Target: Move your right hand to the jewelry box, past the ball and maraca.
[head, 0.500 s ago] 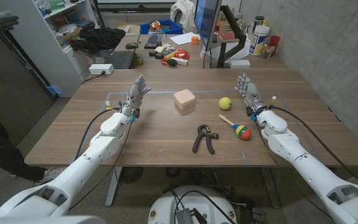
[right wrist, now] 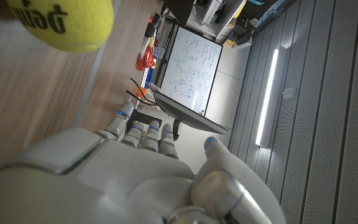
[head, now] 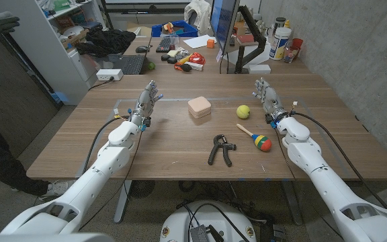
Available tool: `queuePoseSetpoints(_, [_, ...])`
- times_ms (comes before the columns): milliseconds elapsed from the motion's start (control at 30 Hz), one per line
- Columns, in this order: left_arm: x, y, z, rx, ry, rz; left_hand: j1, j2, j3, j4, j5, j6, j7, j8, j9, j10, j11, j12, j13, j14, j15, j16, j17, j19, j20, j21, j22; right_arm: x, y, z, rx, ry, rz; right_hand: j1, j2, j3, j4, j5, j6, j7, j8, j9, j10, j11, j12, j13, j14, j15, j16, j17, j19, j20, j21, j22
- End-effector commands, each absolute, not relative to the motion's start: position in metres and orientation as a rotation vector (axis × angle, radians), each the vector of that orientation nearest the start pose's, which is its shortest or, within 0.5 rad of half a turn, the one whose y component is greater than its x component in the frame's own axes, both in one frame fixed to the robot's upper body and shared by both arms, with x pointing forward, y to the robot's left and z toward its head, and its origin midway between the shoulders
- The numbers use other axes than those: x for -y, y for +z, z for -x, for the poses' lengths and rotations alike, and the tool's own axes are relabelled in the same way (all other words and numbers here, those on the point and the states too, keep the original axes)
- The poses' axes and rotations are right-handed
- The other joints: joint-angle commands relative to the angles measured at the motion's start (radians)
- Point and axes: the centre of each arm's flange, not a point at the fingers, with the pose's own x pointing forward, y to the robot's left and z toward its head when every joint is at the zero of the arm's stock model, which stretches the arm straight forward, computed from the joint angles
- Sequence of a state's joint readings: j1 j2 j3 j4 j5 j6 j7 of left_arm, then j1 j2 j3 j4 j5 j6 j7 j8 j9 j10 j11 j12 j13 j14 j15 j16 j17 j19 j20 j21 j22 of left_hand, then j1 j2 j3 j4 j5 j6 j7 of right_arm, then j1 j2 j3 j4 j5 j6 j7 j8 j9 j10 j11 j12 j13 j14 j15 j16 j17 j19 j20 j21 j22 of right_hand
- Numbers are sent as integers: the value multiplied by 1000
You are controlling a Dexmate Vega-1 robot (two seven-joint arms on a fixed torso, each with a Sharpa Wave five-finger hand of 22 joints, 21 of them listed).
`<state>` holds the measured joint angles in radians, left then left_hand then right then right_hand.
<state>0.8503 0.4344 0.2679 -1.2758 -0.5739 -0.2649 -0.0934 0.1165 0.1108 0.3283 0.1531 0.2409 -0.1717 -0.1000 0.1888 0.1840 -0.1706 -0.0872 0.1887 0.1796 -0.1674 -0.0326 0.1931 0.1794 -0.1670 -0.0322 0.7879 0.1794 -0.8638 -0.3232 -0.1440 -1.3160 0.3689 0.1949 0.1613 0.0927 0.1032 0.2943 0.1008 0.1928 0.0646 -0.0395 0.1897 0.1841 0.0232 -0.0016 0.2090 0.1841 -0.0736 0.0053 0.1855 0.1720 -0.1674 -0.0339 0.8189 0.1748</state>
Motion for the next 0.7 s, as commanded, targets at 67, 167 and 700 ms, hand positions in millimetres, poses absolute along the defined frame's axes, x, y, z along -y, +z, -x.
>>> queuePoseSetpoints(67, [-297, -28, -655, 598, -202, 44, 3, 17, 6, 1, 6, -23, -7, 6, 1, -40, 10, 7, 4, -48, -17, 5, 2, -115, -14, 2, 5, 280, -1, -649, 637, 197, 117, 11, 25, 4, -5, 4, 8, -3, 5, 1, 7, 4, 3, 2, -2, 8, 3, 2, -42, -11, -5, 1])
queuePoseSetpoints(167, [-297, -28, -655, 598, -200, 45, 3, 17, 6, 1, 6, -22, -5, 6, 1, -38, 12, 7, 4, -47, -17, 5, 2, -114, -14, 2, 5, 278, 3, -648, 644, 198, 145, 14, 25, 5, -7, 4, 8, -5, 5, 1, 6, 4, 2, 2, -3, 9, 2, 2, -41, -10, -6, 1])
queuePoseSetpoints(700, [-300, -28, -656, 600, -196, 49, 2, 16, 5, 1, 6, -18, -4, 6, 1, -35, 14, 7, 4, -45, -15, 5, 2, -110, -12, -1, 5, 267, 24, -643, 696, 204, 277, 22, 28, 7, -12, 3, 7, -9, 4, 2, 5, 9, 2, 2, -8, 13, 1, 2, -45, -6, -15, 1])
